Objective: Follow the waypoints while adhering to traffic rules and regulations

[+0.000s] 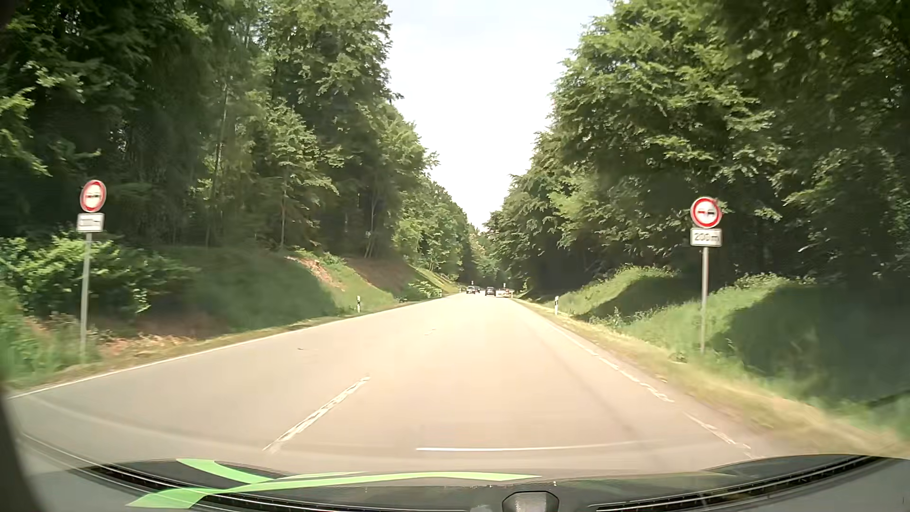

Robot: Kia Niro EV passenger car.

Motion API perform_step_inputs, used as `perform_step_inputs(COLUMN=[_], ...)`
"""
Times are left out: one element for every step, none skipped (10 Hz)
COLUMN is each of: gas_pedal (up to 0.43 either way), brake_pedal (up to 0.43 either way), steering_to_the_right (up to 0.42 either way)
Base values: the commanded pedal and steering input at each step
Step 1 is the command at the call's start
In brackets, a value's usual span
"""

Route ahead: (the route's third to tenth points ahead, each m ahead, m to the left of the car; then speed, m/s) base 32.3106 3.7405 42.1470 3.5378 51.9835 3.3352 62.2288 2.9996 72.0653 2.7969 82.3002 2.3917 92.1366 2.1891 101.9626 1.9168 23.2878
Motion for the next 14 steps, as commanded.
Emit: perform_step_inputs(gas_pedal=[0.157, 0.157, 0.157, 0.157, 0.157, 0.157, 0.157, 0.157, 0.157, 0.157, 0.157, 0.157, 0.157, 0.157], brake_pedal=[0.000, 0.000, 0.000, 0.000, 0.000, 0.000, 0.000, 0.000, 0.000, 0.000, 0.000, 0.000, 0.000, 0.000], steering_to_the_right=[-0.001, -0.001, -0.001, -0.001, -0.001, -0.001, 0.000, 0.000, 0.000, 0.000, 0.000, 0.000, 0.000, 0.000])
